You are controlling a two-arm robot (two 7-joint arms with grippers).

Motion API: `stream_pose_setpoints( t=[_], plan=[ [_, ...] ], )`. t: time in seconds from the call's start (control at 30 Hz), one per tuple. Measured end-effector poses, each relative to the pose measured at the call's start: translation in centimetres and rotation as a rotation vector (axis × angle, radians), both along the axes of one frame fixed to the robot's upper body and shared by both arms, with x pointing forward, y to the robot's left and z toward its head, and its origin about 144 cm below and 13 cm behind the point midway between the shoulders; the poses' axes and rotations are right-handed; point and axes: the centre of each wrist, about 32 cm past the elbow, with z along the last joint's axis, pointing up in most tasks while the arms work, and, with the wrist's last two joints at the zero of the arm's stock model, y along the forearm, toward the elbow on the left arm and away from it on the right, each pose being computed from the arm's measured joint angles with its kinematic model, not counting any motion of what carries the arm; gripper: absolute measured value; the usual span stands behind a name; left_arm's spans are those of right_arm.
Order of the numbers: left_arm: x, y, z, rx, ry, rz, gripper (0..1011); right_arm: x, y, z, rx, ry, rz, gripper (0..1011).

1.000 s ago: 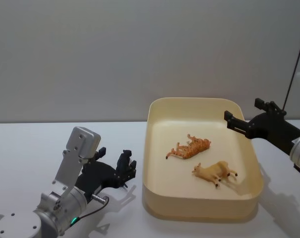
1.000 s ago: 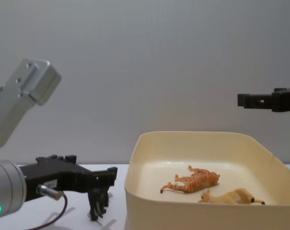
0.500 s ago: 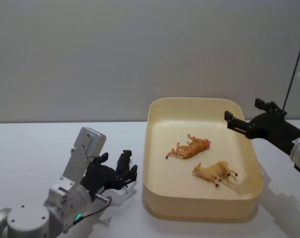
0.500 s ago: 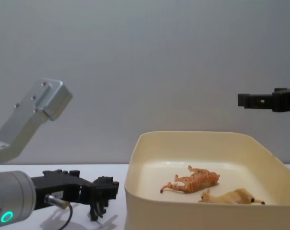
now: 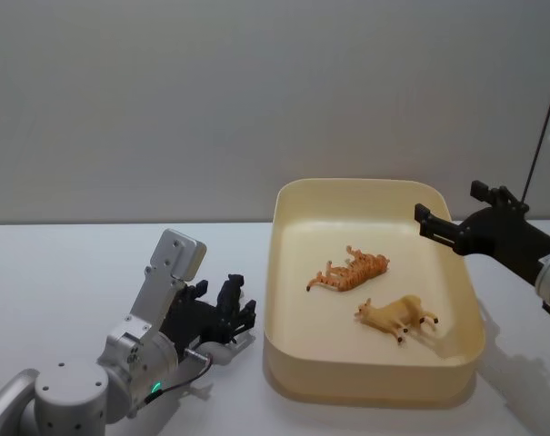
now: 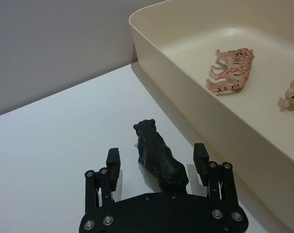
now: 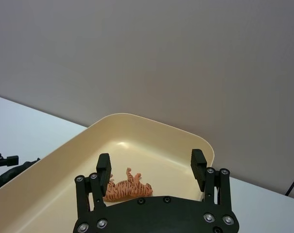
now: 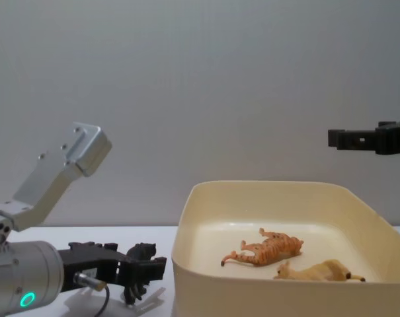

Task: Pick up the toy alternately with two hands and place it into the central storage box.

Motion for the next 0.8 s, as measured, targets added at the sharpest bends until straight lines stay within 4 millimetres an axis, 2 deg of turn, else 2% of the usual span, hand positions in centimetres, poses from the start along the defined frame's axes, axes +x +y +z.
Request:
stream_pose_setpoints(
  t=[0.17,0.27,0.3,0.43,0.47,0.63,0.7,0.8],
  plan=[
    [0.29,-0.11,-0.11,0.001,0.004,0.001,834,0.0,0.0,0.0,0.0,0.0,0.0,1001],
    [0.44,-0.16,-0.15,0.001,0.005,0.002,743,0.0,0.0,0.0,0.0,0.0,0.0,1001],
    [0.5,-0.18,-0.18,0.001,0.006,0.003,683,0.0,0.0,0.0,0.0,0.0,0.0,1001],
    [0.62,-0.22,-0.22,0.001,0.008,0.003,603,0.0,0.0,0.0,0.0,0.0,0.0,1001],
    [0.65,-0.24,-0.23,0.002,0.008,0.003,544,0.0,0.0,0.0,0.0,0.0,0.0,1001],
    [0.71,-0.26,-0.26,0.002,0.009,0.003,381,0.0,0.0,0.0,0.0,0.0,0.0,1001],
    [0.71,-0.27,-0.26,0.002,0.009,0.003,336,0.0,0.0,0.0,0.0,0.0,0.0,1001],
    [0.67,-0.33,-0.22,0.003,0.007,0.009,331,0.0,0.0,0.0,0.0,0.0,0.0,1001]
  ],
)
